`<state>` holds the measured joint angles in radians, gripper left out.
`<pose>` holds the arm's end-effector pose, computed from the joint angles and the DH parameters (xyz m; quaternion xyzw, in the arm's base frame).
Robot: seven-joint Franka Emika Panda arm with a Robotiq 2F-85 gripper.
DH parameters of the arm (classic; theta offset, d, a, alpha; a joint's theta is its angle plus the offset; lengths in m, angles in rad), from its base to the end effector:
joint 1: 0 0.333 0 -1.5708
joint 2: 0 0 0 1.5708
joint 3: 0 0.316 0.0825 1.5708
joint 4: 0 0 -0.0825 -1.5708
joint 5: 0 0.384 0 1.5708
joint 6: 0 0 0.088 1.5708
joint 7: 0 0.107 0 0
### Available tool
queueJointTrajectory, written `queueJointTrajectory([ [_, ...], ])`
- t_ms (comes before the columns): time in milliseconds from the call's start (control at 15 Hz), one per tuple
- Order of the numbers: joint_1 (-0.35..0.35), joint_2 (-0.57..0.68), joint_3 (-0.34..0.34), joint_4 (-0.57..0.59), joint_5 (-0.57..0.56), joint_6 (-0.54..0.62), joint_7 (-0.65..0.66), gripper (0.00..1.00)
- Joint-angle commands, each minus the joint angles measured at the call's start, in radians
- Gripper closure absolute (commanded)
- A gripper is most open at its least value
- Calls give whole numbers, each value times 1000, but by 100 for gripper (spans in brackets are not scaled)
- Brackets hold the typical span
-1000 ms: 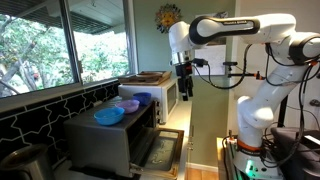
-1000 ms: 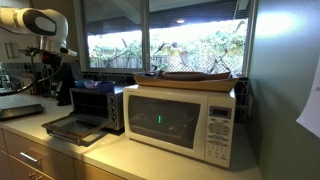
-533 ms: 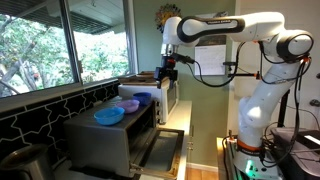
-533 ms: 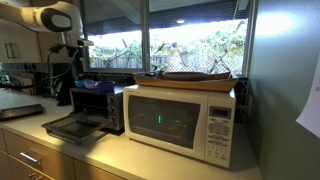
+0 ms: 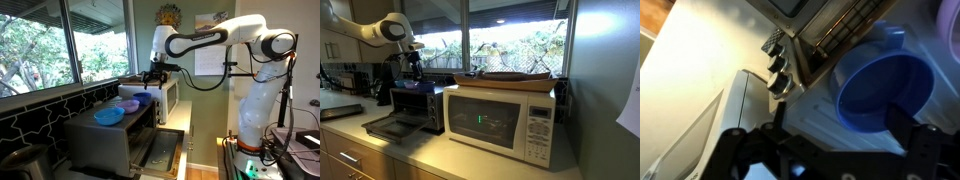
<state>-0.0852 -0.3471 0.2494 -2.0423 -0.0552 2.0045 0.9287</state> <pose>0.4722 0.0917 0.6119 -0.9179 0.3616 -0.1624 0.0180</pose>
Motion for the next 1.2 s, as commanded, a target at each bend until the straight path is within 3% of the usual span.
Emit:
queueJointTrajectory([
  [0,33,11,-29,5,-20,-4,17,0],
  [400,37,23,-34,5,-36,4,13,0],
  [1133,53,124,-62,60,-72,15,-124,0],
])
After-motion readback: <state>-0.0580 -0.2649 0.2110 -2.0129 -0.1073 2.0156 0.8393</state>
